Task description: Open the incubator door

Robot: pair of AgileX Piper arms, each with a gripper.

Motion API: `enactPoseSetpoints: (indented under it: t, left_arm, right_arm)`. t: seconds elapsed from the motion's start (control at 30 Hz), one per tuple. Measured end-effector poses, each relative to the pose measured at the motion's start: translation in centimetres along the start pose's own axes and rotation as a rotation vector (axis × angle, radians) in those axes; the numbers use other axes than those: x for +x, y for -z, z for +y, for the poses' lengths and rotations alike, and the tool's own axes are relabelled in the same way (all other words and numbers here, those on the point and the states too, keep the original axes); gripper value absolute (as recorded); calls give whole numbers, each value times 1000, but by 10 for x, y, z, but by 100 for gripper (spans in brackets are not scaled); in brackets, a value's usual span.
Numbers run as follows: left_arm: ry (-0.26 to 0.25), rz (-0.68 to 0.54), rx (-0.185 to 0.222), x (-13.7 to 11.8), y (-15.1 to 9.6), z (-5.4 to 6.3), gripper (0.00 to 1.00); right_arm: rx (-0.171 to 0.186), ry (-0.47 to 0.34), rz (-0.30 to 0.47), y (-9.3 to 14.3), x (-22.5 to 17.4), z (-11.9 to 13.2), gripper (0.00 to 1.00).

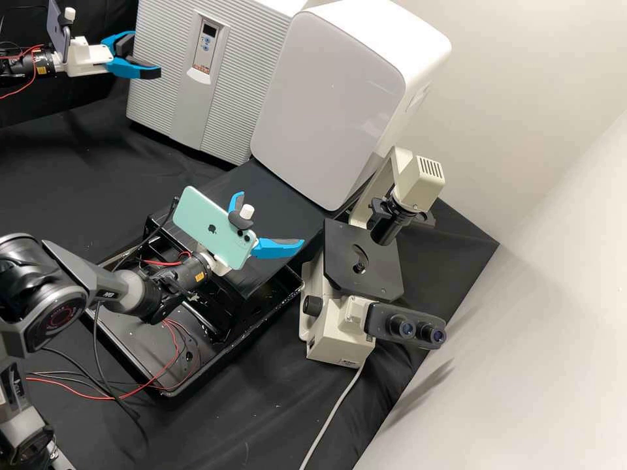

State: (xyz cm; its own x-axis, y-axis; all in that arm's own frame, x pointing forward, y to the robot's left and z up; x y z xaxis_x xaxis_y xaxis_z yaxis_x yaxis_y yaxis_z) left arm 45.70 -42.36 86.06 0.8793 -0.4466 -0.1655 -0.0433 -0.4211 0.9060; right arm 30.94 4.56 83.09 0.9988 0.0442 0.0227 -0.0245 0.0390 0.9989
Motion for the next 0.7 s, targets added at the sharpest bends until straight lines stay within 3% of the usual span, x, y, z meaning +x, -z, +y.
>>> enactPoseSetpoints:
  t: [0.13,0.7]
  left_arm:
    - [-10,17,-17,-1,1,-1,0]
    - [-30,62,-21,-9,-1,0,0]
  right_arm:
    - [0,0,0,0,0,0,100]
    - [0,0,0,0,0,0,100]
